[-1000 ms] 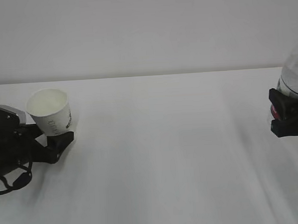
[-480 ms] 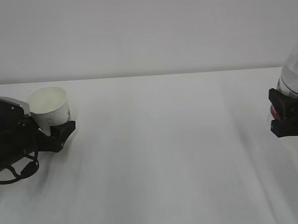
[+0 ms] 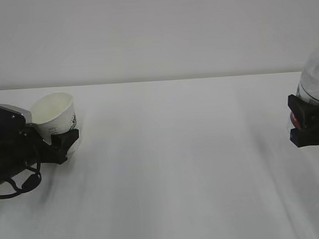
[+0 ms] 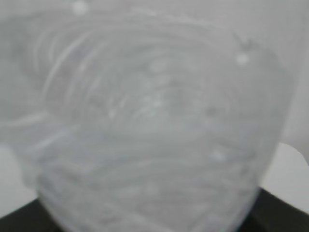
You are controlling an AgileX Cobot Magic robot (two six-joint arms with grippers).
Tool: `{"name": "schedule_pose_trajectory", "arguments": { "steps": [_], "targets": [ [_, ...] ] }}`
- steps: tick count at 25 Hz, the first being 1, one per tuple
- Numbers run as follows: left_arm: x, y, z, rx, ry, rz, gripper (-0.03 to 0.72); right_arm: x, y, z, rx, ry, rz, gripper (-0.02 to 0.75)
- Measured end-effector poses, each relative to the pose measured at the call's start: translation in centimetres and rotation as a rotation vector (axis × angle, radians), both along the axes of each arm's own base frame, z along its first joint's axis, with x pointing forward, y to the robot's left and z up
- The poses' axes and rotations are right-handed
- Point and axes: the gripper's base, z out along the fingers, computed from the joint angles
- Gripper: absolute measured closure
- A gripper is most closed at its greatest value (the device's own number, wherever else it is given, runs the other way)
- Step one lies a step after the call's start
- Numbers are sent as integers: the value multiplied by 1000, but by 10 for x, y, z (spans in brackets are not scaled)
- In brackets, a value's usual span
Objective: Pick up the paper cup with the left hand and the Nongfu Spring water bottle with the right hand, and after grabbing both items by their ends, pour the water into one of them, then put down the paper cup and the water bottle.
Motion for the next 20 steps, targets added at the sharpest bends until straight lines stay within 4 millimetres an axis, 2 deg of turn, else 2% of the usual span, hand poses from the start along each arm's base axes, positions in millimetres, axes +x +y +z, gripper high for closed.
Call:
{"name": "schedule_pose_trajectory", "arguments": {
  "steps": [4,11,20],
  "targets": [
    [-11,0,-1,-9,17,-1,168,0,0,0,-1,0,2,287],
    [-35,2,8,4,62,2,169,0,1,0,-5,-1,12,287],
    [-52,2,31,5,28,4,169,-1,1,-1,-8,3,15,287]
  ]
}}
